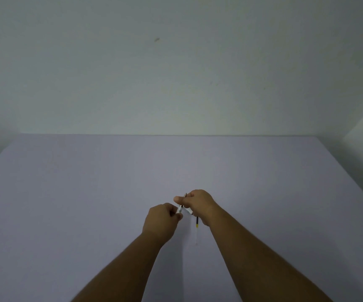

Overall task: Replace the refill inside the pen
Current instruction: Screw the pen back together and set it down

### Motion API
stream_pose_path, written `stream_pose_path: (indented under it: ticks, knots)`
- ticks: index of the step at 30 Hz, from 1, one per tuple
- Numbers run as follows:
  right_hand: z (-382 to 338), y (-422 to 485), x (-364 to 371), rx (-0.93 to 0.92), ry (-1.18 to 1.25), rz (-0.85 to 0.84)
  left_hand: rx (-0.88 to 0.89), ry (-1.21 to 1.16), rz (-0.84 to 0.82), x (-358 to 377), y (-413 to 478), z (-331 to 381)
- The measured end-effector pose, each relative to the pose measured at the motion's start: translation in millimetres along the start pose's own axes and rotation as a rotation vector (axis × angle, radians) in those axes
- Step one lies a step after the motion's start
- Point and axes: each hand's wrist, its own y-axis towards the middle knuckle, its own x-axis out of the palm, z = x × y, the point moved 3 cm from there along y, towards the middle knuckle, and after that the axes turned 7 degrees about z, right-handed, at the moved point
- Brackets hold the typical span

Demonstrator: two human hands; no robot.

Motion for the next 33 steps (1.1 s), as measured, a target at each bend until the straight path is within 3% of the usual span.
stream_pose_path:
  ticks: [5,12,20,23,26,30,33]
  knots:
    - [1.7,4.9,-0.1,-0.006,0.111,-0.044,-0.029,-0.01,-0.021,-2.1,4.4,1.4]
    - [-0.2,11.9,-1.8,0.055,-0.022,0.016,-0.039,0.008,-0.029,2.2,3.6,4.0]
    - [1.7,22.6,-2.7,0.099,-0.005,0.005,-0.132,-0.089,-0.09,4.0,8.7,2.2]
    - [-0.3,33.0,-12.5,0.061,0.027,0.131,-0.182,-0.151,-0.099,3.4,11.5,-2.7]
    - [1.1,44.3,-15.9,-0.075,-0.293,0.246,-0.239,-0.193,-0.103,4.8,15.4,-12.3]
    - [15.2,54.4,7.6,-0.115,-0.672,0.115,-0.304,-0.248,-0.097,7.6,18.1,-23.4]
    - [28.2,58.4,19.8,-0.171,-0.763,0.118,-0.317,-0.264,-0.098,7.3,18.1,-26.8]
